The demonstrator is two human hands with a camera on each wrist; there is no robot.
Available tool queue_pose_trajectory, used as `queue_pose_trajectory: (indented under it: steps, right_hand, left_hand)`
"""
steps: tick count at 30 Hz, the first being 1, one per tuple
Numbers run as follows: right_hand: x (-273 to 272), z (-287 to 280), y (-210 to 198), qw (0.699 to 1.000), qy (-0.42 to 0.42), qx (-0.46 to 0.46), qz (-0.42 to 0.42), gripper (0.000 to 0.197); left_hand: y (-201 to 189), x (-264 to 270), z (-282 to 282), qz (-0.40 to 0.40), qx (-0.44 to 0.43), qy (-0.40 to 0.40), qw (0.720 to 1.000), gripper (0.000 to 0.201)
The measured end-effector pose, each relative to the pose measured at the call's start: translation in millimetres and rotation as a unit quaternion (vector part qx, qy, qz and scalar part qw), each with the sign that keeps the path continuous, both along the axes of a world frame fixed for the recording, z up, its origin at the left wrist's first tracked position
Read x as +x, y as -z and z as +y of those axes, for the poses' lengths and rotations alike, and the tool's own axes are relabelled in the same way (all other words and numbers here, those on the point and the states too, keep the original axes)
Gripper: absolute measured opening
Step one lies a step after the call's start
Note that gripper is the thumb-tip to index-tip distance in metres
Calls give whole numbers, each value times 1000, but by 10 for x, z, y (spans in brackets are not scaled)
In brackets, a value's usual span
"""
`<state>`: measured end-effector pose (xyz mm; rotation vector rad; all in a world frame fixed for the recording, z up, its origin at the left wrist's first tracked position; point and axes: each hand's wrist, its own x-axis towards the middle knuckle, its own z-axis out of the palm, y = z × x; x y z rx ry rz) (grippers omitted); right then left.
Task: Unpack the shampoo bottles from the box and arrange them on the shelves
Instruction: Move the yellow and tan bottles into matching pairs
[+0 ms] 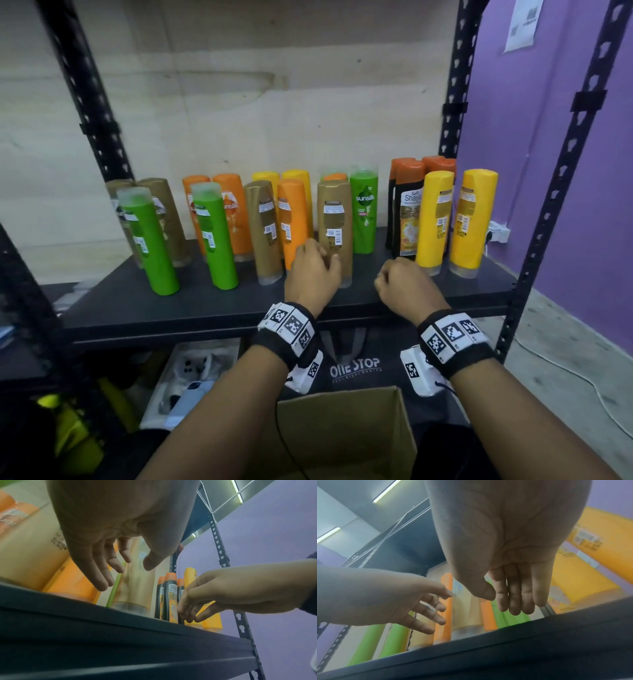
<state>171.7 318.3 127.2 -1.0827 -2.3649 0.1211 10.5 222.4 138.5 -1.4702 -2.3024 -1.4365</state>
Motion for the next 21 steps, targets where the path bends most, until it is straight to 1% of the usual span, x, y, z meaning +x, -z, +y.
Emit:
queue_pose_trajectory:
  steps: [1, 4, 5, 7, 9, 14, 18, 21]
  right_hand:
    - [-38, -17, -17, 1000, -3, 7, -4, 25]
    - [-142, -78, -59, 1000, -9, 19, -15, 26]
    - [-169, -94, -69, 1000, -11, 18, -18, 27]
    - [-219, -106, -89, 999, -17, 14, -23, 27]
    - [-256, -106, -113, 999, -24, 9, -27, 27]
    - [-301, -68, -186, 999, -26, 2, -26, 24]
    - [-384, 74, -302, 999, -30, -25, 10, 24]
    - [-506, 166, -403, 995, -40, -70, 55, 34]
  left_hand:
    - [0, -10, -22, -1, 10, -5, 1000, 27]
    - [12, -31, -25, -20, 11, 14, 1000, 54]
    - [12, -35, -12, -30, 12, 25, 999, 60]
    - [-10, -50, 31, -56, 24, 52, 997, 66]
    - [-33, -66, 78, -80, 33, 66, 994, 67]
    - [-39, -111, 159, -96, 35, 60, 993, 60]
    - [1, -182, 157, -93, 50, 57, 993, 55]
    - [71, -218, 84, -76, 56, 40, 995, 54]
